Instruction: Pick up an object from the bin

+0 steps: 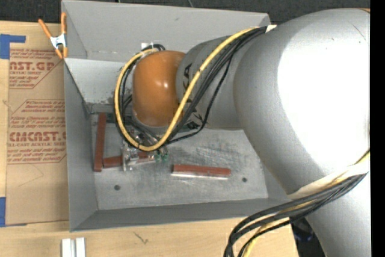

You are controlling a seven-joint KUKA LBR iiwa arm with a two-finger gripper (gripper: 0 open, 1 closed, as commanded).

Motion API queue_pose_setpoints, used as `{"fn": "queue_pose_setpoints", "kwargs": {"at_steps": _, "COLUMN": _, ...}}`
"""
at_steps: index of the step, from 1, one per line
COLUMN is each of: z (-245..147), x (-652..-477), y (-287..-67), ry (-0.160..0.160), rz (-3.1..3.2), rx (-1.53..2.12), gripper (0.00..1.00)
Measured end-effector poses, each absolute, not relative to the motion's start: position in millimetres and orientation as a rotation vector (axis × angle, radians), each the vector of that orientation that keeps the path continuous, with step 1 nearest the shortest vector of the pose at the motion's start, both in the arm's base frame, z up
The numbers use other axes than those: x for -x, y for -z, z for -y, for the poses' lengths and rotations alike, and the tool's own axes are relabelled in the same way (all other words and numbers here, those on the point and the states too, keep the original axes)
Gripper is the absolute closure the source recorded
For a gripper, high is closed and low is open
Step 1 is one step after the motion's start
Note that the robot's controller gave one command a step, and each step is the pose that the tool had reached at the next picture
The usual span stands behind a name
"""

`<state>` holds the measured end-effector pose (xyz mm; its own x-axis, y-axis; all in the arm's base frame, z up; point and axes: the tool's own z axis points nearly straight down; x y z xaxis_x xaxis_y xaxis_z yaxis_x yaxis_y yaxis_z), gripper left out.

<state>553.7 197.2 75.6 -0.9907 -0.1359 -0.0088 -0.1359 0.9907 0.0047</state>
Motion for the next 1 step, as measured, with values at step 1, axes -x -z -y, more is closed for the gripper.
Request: {"fn": "queue_pose_setpoints", "kwargs": {"at_steps": 1, "z": -217.4, "x": -541.9, "y": -220.2, "ry": -0.002, "rz": -3.125, "rx": 0.285, "gripper": 1.00}}
